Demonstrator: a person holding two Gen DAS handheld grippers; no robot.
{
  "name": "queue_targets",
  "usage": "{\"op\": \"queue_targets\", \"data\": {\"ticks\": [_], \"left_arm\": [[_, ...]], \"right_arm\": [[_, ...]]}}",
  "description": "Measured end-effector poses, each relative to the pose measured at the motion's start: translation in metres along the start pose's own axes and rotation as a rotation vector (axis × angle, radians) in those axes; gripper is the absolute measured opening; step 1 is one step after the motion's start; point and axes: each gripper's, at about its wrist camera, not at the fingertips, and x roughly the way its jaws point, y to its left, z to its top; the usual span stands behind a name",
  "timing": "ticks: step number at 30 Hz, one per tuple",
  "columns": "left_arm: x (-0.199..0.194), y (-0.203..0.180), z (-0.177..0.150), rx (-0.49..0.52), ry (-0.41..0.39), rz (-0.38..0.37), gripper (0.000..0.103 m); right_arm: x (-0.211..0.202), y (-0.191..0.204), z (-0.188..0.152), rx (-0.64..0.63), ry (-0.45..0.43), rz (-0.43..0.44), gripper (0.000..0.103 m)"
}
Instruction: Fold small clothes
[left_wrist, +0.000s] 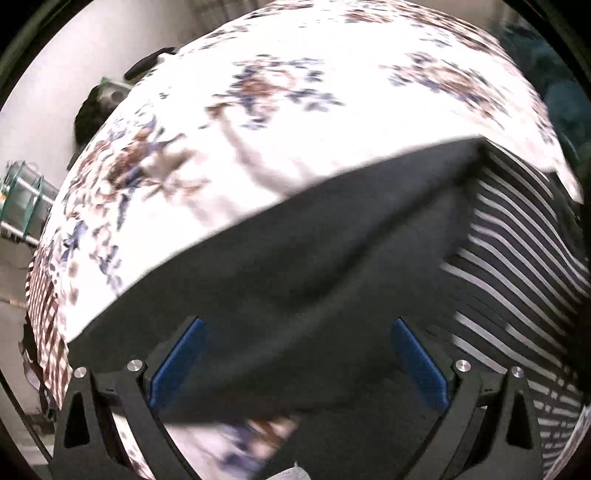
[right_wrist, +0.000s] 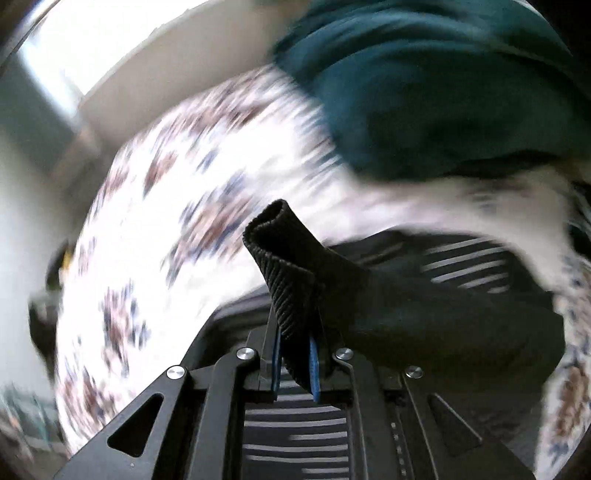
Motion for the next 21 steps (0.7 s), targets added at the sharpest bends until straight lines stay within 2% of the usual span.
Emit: {"op": "queue_targets", "data": {"ticks": [2,5,8,10,12,13,14,16,17,19,21], "left_arm": [[0.006,0.019,0.004,-0.025,0.007,0.002,0.103],[0.015,0.042,0.006,-0.053,0.025,0.011,0.103],[0.023,0.056,0.007,-0.081,0.049,0.011,0.103],[0.024,0.061,0.008,-0.103,0.064,-0.002,0.103],[0.019,0.061,0.011,-0.119,0.068,-0.035,0.103],[0.015,0.058,0.013,-0.125,0.064,-0.054,0.103],[0.010,0.054,0.017,-0.123,0.057,-0.070,0.103],[0.003,0.040,0.024,-0.101,0.042,-0.094,0.103],[0.000,0.029,0.030,-0.079,0.034,-0.110,0.103],[-0.002,0.007,0.040,-0.033,0.016,-0.125,0.103],[0.000,-0.020,0.052,0.019,0.002,-0.132,0.103]], "right_arm": [[0.037,0.046,-0.022,-0.089,0.061,-0.015,0.012],[0.088,0.094,-0.059,-0.188,0.136,-0.028,0.012],[0.116,0.115,-0.084,-0.239,0.181,-0.050,0.012],[0.140,0.113,-0.089,-0.234,0.264,-0.028,0.019],[0.142,0.102,-0.090,-0.212,0.348,0.058,0.035],[0.136,0.088,-0.090,-0.181,0.393,0.159,0.049],[0.127,0.074,-0.088,-0.144,0.407,0.222,0.064],[0.098,0.032,-0.082,-0.057,0.380,0.269,0.070],[0.076,-0.008,-0.077,-0.005,0.346,0.250,0.070],[0.053,-0.065,-0.069,0.063,0.311,0.150,0.070],[0.029,-0.142,-0.065,0.150,0.273,-0.009,0.070]]}}
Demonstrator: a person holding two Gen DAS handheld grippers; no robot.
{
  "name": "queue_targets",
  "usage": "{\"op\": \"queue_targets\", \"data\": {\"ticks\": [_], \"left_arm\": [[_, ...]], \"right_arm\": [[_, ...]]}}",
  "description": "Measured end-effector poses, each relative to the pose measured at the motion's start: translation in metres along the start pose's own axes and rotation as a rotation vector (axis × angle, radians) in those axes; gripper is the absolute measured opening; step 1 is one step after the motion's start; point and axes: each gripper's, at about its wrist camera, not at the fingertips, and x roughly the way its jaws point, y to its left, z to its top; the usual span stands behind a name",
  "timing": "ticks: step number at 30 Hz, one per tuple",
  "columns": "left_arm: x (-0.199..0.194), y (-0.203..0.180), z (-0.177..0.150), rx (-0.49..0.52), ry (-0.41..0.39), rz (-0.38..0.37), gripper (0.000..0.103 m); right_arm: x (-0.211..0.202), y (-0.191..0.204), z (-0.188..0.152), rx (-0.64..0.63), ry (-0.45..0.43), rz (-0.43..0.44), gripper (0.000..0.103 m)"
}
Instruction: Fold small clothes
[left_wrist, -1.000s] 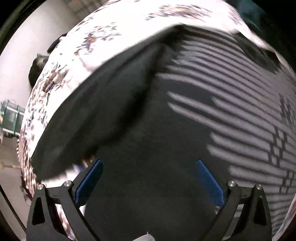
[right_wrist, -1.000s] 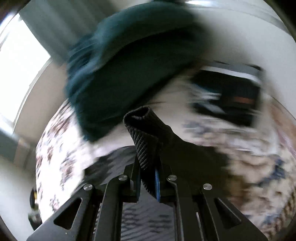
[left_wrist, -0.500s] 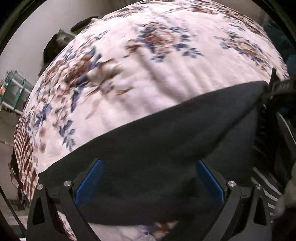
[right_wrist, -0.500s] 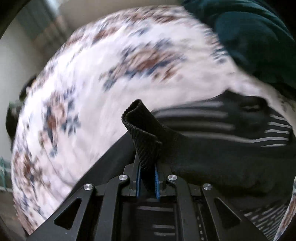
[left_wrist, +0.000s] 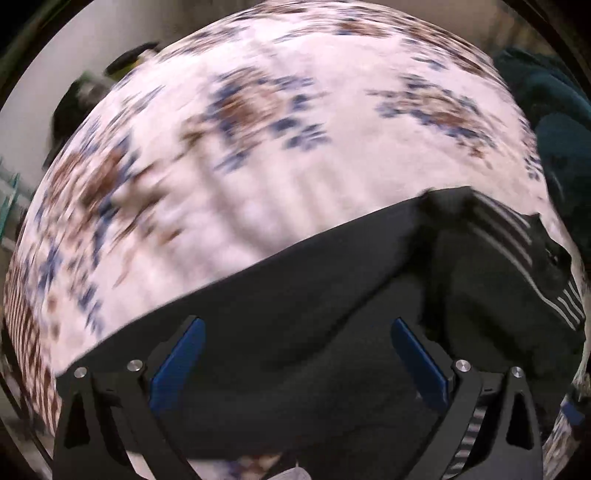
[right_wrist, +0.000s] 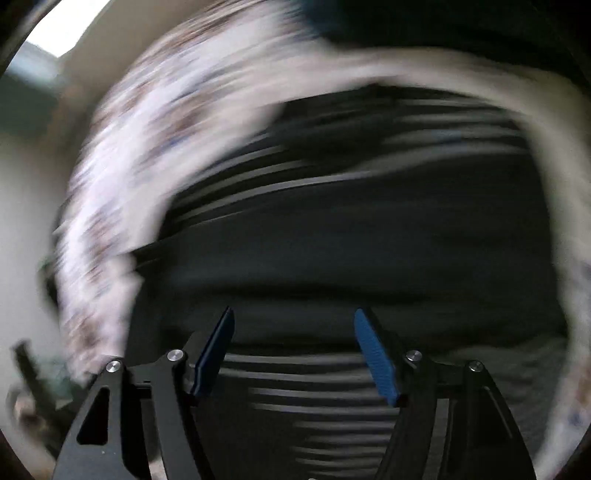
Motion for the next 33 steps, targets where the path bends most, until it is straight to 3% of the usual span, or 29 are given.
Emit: {"op": "queue_targets", "data": {"ticks": [1,3,6,8,12,16,18,19,21,23,26,28,30,31,33], "left_arm": [[0.003,-0.014,0.007,0.025,-0.006,0.003,0.103],[0.010,-0.038,0.018,0.065,-0.017,0.005,0.103],[0.017,-0.067,0.027,0.123,-0.032,0.014,0.103],[0.019,-0.081,0.027,0.151,-0.039,0.030,0.103],[0.022,-0.095,0.019,0.190,-0.033,0.057,0.103],[0.024,-0.104,0.009,0.216,-0.014,0.071,0.103],[0.024,-0.108,0.005,0.227,-0.014,0.080,0.103],[0.025,-0.110,0.004,0.230,-0.015,0.082,0.103],[0.026,-0.111,0.004,0.228,-0.024,0.092,0.103],[0.029,-0.110,0.005,0.218,-0.028,0.095,0.103],[0.035,-0.102,0.007,0.201,-0.023,0.120,0.103],[0.041,-0.094,0.007,0.190,-0.011,0.146,0.103],[0.045,-0.086,0.008,0.178,0.002,0.154,0.103],[0.047,-0.081,0.008,0.171,0.009,0.158,0.103],[0.048,-0.076,0.009,0.162,0.015,0.156,0.103]], "right_arm": [[-0.011,-0.049,0.002,0.064,-0.020,-0.101,0.070],[-0.016,-0.115,0.002,0.140,-0.026,-0.206,0.071],[0.011,-0.177,-0.009,0.141,0.087,-0.257,0.071],[0.027,-0.188,-0.016,0.067,0.113,-0.300,0.071],[0.036,-0.200,-0.024,0.018,0.005,-0.386,0.069],[0.023,-0.206,-0.036,0.031,-0.006,-0.348,0.069],[0.018,-0.208,-0.051,-0.077,0.019,-0.428,0.069],[0.015,-0.215,-0.058,-0.092,-0.017,-0.474,0.069],[0.011,-0.233,-0.056,-0.066,-0.078,-0.517,0.069],[0.004,-0.263,-0.042,0.042,-0.139,-0.579,0.064],[0.008,-0.300,-0.033,0.200,-0.090,-0.467,0.066],[0.007,-0.296,-0.035,0.128,-0.084,-0.516,0.066],[0.007,-0.293,-0.036,0.134,0.008,-0.526,0.067],[0.000,-0.298,-0.035,0.184,0.047,-0.500,0.067],[-0.030,-0.317,-0.031,0.319,0.063,-0.361,0.067]]}}
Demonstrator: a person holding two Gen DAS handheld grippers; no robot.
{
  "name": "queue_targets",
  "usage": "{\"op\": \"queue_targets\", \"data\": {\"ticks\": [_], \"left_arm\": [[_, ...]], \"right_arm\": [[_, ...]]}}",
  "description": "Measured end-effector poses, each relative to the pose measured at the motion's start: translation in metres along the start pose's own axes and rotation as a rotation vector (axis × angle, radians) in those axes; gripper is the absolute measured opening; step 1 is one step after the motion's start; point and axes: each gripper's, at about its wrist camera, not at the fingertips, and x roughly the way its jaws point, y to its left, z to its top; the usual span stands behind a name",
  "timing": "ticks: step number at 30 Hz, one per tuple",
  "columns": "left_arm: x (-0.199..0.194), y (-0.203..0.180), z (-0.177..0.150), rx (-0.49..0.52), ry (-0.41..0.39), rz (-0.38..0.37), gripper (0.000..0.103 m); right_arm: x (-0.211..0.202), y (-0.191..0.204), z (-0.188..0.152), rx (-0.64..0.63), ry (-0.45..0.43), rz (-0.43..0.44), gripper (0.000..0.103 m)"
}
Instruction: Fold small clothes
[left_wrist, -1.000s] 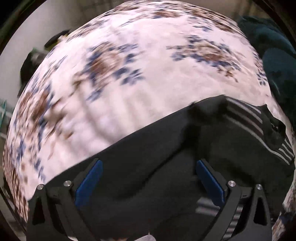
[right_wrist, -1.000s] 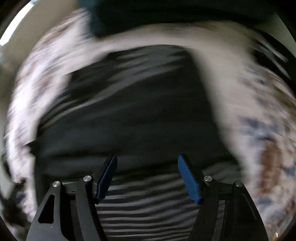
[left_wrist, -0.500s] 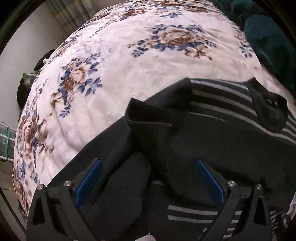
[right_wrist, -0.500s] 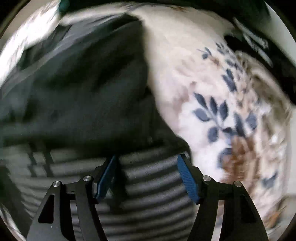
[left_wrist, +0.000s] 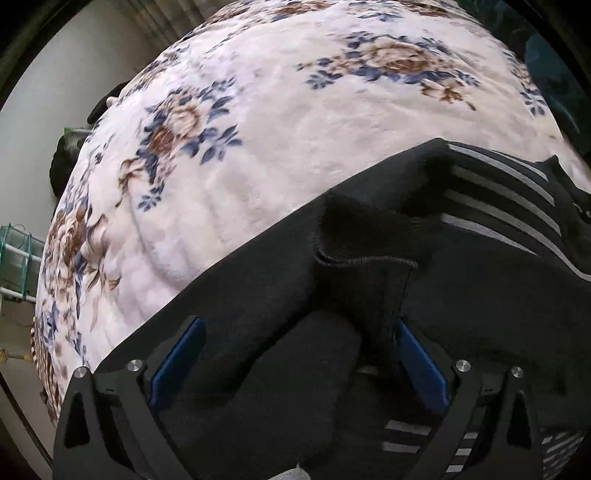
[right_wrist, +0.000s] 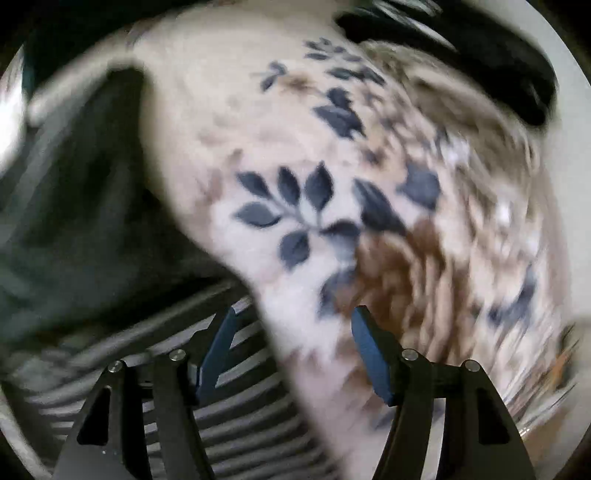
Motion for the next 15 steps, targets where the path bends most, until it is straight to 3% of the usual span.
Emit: {"op": "queue_targets", "data": {"ticks": [1,3,6,8,10,13,15], "left_arm": [[-0.001,0.001,0.000,-0.002,0.001,-0.002,0.103],[-0.003,0.000,0.003,0.000,-0.012,-0.008,0.103],[0.000,-0.006,0.008,0.013,-0.020,0.007,0.103],[0.011,-0.010,0.011,0.028,-0.014,0.036,0.103],[0.022,-0.009,0.011,0.025,0.008,0.036,0.103],[0.029,-0.005,0.009,-0.004,0.014,0.012,0.103],[0.027,-0.005,0.008,-0.010,0.009,0.013,0.103]], "right_arm": [[-0.018,-0.005,0.007,0.052,-0.006,0.121,0.067],[-0.036,0.014,0.030,0.005,0.006,0.261,0.067],[-0.051,0.077,0.070,-0.167,-0.011,0.340,0.067],[-0.046,0.132,0.106,-0.350,-0.021,0.304,0.067],[-0.027,0.186,0.127,-0.600,-0.004,0.148,0.067],[0.002,0.245,0.120,-0.939,0.068,-0.096,0.066],[0.015,0.249,0.118,-1.044,0.096,-0.193,0.061]]}}
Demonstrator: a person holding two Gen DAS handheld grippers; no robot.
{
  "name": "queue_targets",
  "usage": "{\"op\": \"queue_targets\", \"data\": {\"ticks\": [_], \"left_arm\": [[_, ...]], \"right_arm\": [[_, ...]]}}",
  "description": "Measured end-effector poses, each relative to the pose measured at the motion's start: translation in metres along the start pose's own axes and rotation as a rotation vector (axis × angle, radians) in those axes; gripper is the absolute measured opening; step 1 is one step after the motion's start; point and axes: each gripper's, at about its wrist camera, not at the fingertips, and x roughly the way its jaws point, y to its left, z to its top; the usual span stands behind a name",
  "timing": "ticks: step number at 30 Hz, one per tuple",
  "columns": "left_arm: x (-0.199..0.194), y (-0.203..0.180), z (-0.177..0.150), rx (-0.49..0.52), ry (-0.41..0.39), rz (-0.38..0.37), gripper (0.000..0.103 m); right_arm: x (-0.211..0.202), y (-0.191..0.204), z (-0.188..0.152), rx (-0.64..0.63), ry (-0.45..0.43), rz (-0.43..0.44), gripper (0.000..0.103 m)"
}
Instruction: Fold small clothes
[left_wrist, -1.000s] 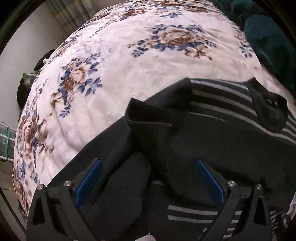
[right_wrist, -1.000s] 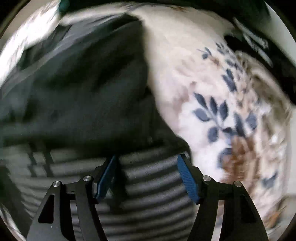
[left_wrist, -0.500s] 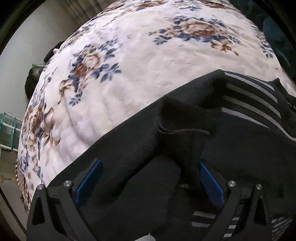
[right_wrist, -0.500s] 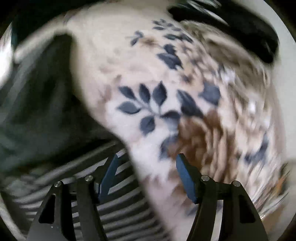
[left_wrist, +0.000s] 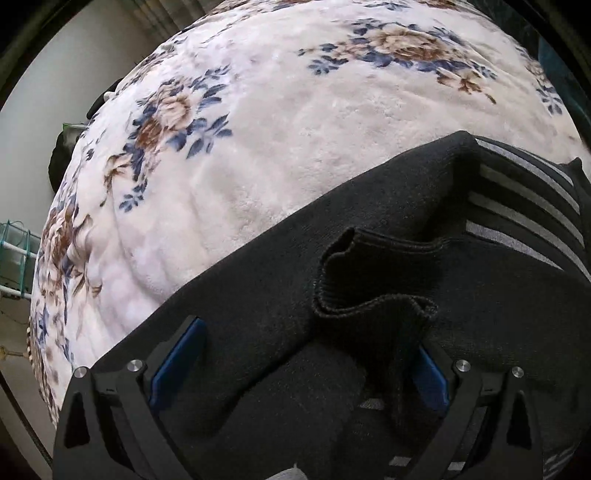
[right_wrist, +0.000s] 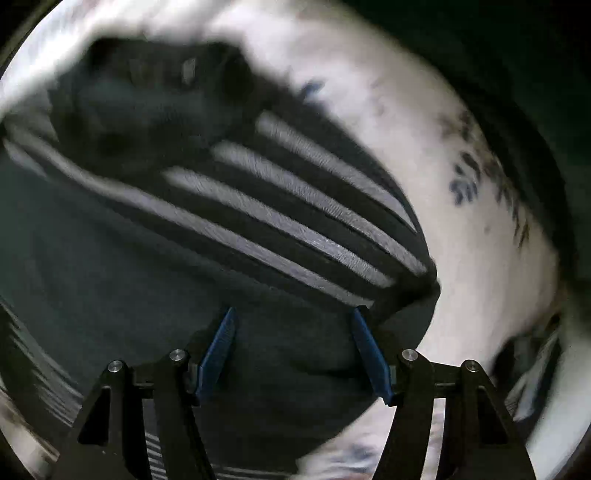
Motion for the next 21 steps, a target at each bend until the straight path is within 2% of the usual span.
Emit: {"op": "queue_targets", "data": {"ticks": [1,2,7,10,14,15,16,17,18,19,20,21], "left_arm": [[0.000,0.000,0.000,-0.001,-0.002,0.000,0.103],[0.000,0.000,0.000,-0.003,-0.003,-0.001,0.103],[0.004,0.001,0.001,-0.009,0.002,-0.013,0.103],[0.005,0.002,0.002,-0.009,0.005,-0.021,0.103],[0.002,0.010,0.003,-0.015,0.001,-0.046,0.103],[-0.001,0.015,0.004,-0.029,-0.004,-0.047,0.103],[-0.007,0.022,0.004,-0.053,-0.012,-0.053,0.103],[-0.014,0.032,0.003,-0.081,-0.022,-0.072,0.103],[-0.024,0.041,-0.002,-0.104,-0.035,-0.086,0.103],[-0.035,0.051,-0.009,-0.123,-0.056,-0.094,0.103],[-0.047,0.061,-0.020,-0.137,-0.076,-0.099,0.103],[-0.056,0.070,-0.031,-0.151,-0.084,-0.101,0.103]], "right_arm": [[0.000,0.001,0.000,-0.022,-0.005,0.000,0.036],[-0.002,-0.001,0.000,-0.022,-0.010,-0.003,0.004],[-0.028,-0.034,0.003,0.126,-0.160,0.002,0.003],[-0.026,-0.049,0.002,0.172,-0.168,0.033,0.003],[-0.025,-0.066,0.000,0.204,-0.182,-0.003,0.001],[-0.021,-0.067,0.003,0.225,-0.168,0.002,0.003],[-0.019,-0.076,-0.002,0.252,-0.154,0.009,0.012],[-0.021,-0.079,0.000,0.287,-0.168,0.014,0.027],[-0.029,-0.084,-0.008,0.307,-0.197,0.022,0.037],[-0.037,-0.086,-0.020,0.317,-0.230,0.037,0.057],[-0.042,-0.077,-0.029,0.323,-0.258,0.047,0.071],[-0.049,-0.073,-0.044,0.329,-0.280,0.048,0.075]]}}
